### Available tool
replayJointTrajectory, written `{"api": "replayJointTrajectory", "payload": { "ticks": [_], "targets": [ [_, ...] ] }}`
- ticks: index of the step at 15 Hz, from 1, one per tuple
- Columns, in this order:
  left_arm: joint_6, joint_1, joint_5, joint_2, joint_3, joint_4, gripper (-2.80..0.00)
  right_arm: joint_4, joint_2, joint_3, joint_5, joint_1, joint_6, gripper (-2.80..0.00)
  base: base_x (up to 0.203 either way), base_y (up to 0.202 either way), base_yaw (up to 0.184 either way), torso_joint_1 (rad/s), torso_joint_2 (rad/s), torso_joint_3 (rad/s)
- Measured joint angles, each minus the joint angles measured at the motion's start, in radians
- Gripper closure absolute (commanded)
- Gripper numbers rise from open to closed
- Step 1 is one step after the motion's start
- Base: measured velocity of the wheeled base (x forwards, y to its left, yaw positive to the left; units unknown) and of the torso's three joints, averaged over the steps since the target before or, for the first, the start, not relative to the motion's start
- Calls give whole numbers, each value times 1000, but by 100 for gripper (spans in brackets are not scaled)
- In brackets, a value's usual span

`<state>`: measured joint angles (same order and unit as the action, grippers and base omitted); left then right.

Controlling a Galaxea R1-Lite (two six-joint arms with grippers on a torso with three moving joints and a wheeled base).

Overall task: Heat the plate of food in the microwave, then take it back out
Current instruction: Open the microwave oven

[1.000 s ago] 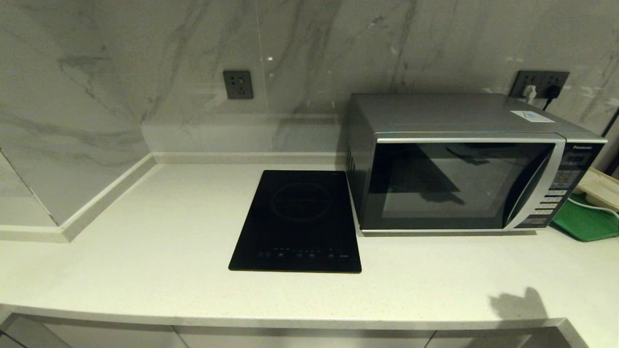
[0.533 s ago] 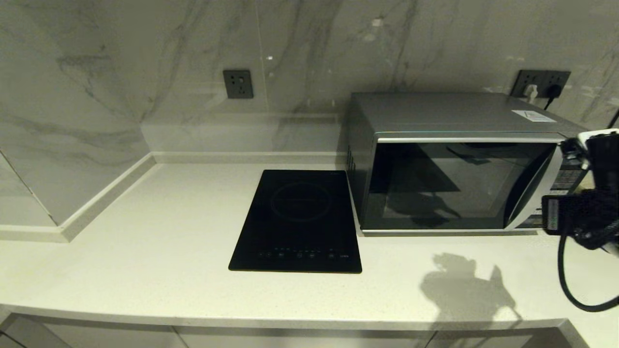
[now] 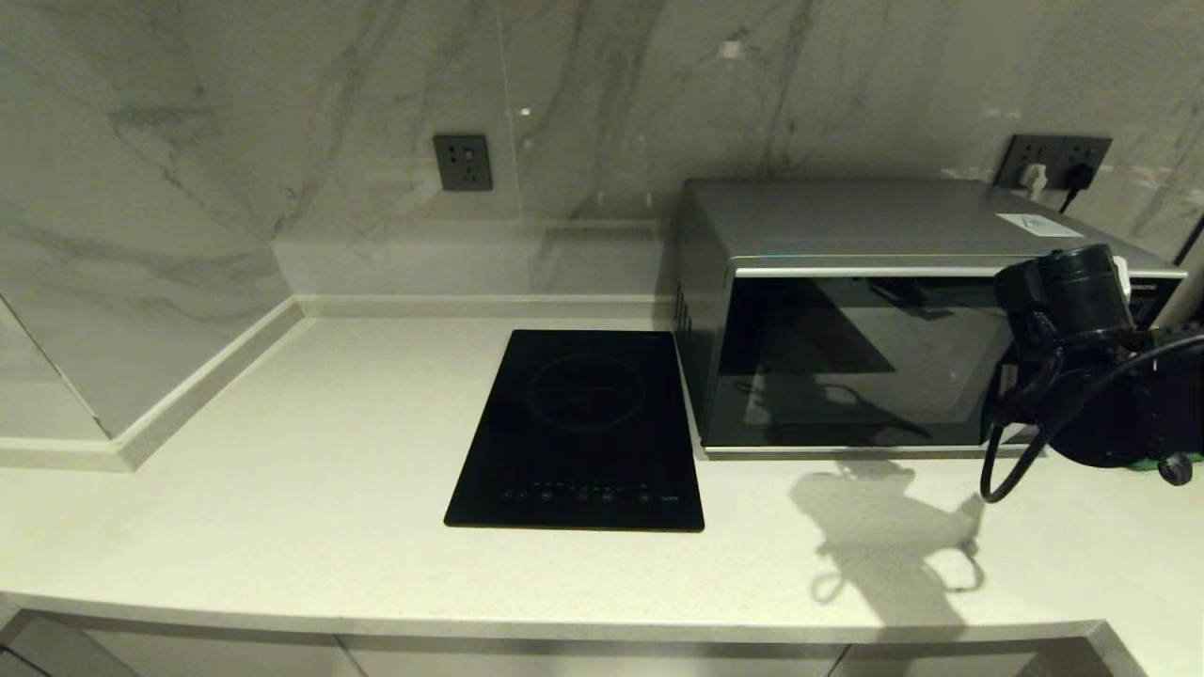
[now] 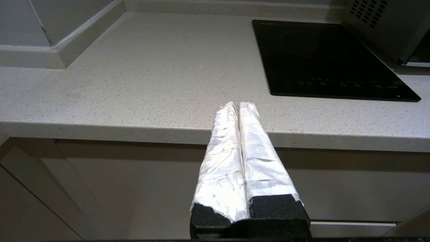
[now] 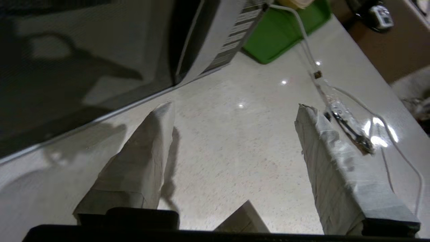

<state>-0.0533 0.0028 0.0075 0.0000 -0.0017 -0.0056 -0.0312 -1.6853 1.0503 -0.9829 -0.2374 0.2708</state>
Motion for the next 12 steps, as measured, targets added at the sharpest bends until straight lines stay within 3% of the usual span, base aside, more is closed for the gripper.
{"api": "replayJointTrajectory", "payload": {
  "ticks": [9,12],
  "targets": [
    [0,0,0,0,0,0,0,1,-89,68,30,84,4,-280,0,0,0,0,0,0],
    [0,0,0,0,0,0,0,-1,-142,115,30,93,45,-280,0,0,0,0,0,0]
  ]
}}
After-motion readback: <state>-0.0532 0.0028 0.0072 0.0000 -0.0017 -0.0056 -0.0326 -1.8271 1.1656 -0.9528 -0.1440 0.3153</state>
